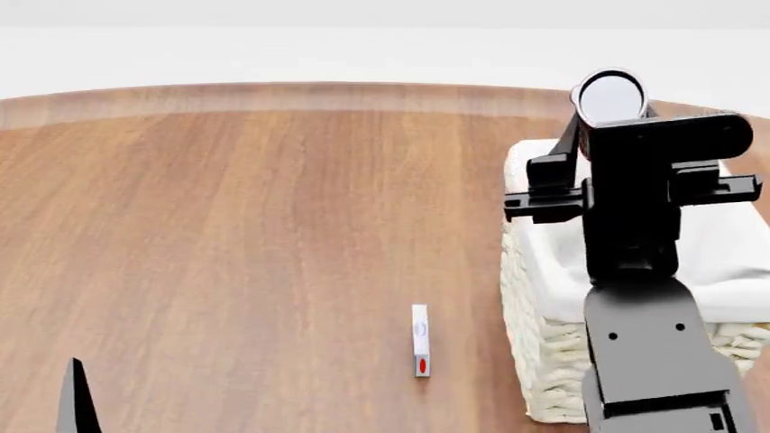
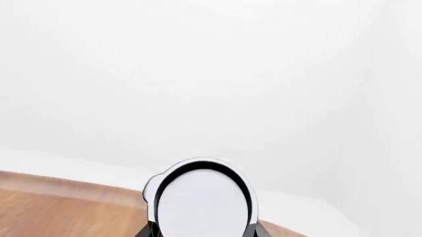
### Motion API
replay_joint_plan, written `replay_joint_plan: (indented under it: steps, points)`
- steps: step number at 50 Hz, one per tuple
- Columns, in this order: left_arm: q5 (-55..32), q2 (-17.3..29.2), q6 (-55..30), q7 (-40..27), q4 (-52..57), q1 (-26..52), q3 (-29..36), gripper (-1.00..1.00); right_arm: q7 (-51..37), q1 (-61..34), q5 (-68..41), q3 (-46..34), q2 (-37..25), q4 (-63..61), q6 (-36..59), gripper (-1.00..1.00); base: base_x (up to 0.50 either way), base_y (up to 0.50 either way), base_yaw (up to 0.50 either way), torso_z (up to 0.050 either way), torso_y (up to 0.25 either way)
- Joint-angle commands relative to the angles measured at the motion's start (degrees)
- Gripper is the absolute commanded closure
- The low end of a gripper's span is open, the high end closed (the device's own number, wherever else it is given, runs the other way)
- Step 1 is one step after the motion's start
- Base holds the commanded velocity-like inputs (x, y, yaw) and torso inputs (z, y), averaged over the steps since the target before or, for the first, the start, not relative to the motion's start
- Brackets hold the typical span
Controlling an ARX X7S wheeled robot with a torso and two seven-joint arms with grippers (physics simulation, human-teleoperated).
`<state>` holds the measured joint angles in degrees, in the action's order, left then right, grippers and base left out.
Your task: Pick up the tomato sauce, and put it in the basket.
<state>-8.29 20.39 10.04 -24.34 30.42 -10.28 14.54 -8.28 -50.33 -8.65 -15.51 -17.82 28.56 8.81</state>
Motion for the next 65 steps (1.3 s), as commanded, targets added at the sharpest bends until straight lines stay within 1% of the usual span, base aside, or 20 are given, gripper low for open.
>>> replay_joint_plan:
  steps: [1, 6, 9, 12, 14, 17, 18, 23, 30, 34, 48, 55, 56, 65]
  points:
    - [-0.15, 0.28, -0.10, -0.15, 0.28, -0.06, 0.13, -1.00, 5.85, -8.56, -3.68, 3.26, 1.94, 17.76, 1.09, 1.00, 0.00, 0.00, 0.00, 0.000, 0.010]
    - [0.06, 0.30, -0.13, -0.28, 0.14, -0.02, 0.26, -1.00, 7.43, -10.94, -4.91, 4.26, 2.51, 23.73, -0.07, 1.00, 0.00, 0.00, 0.00, 0.000, 0.000]
    - [0.10, 0.25, -0.35, -0.36, 0.40, 0.04, 0.45, -1.00, 5.71, -12.01, -4.35, 3.85, 2.59, 23.21, 3.43, 1.00, 0.00, 0.00, 0.00, 0.000, 0.000]
    - [0.15, 0.31, -0.34, -0.37, 0.51, 0.04, 0.56, -1.00, 6.33, -14.22, -5.06, 4.55, 2.86, 27.03, 3.52, 1.00, 0.00, 0.00, 0.00, 0.000, 0.000]
    - [0.17, 0.36, -0.26, -0.42, 0.49, -0.02, 0.55, -1.00, 7.01, -16.24, -5.05, 4.65, 3.17, 31.78, 2.73, 1.00, 0.00, 0.00, 0.00, 0.000, 0.000]
    - [0.20, 0.41, -0.19, -0.51, 0.42, -0.14, 0.56, -1.00, 9.68, -21.04, -4.11, 3.98, 4.13, 44.59, -1.52, 1.00, 0.00, 0.00, 0.00, 0.000, 0.000]
    - [0.14, 0.44, -0.18, -0.52, 0.47, -0.17, 0.55, -1.00, 9.88, -21.60, -3.94, 3.99, 4.28, 46.02, -2.36, 1.00, 0.00, 0.00, 0.00, 0.000, 0.000]
    - [0.08, 0.48, 0.01, -0.51, 0.36, -0.18, 0.71, -1.00, 9.43, -21.27, -2.21, 4.83, 3.89, 46.39, 0.69, 1.00, 0.00, 0.00, 0.00, 0.000, 0.000]
    - [0.09, 0.66, 0.05, -0.76, 0.84, -0.56, 0.69, -1.00, 12.88, -21.58, 1.42, 6.88, 3.96, 46.41, 7.73, 1.00, 0.00, 0.00, 0.00, 0.000, 0.000]
    - [0.22, 0.66, 0.00, -0.79, 0.90, -0.48, 0.90, -1.00, 13.85, -22.72, 3.34, 8.25, 4.10, 46.42, 9.96, 1.00, 0.00, 0.00, 0.00, 0.000, 0.003]
    - [0.40, 0.81, -0.44, -1.11, 0.90, -0.12, 1.09, -1.00, 14.65, -22.59, 6.99, 11.28, 4.65, 46.42, 9.85, 1.00, 0.00, 0.00, 0.00, 0.000, 0.000]
    - [0.58, 0.79, -0.63, -1.16, 0.72, 0.14, 1.41, -1.00, 13.56, -22.22, 7.83, 11.98, 4.49, 46.42, 8.95, 1.00, 0.00, 0.00, 0.00, 0.000, 0.000]
    - [0.55, 0.80, -0.58, -1.16, 0.71, 0.13, 1.42, -1.00, 13.76, -22.17, 7.86, 12.04, 4.47, 46.42, 9.19, -1.00, 0.00, 0.00, 0.00, 0.000, 0.000]
    - [0.78, 0.78, -1.02, -1.35, 0.54, 0.55, 1.69, -1.00, 13.74, -22.06, 8.08, 12.99, 4.47, 46.42, 8.50, -1.00, 0.00, 0.00, 0.00, 0.000, 0.000]
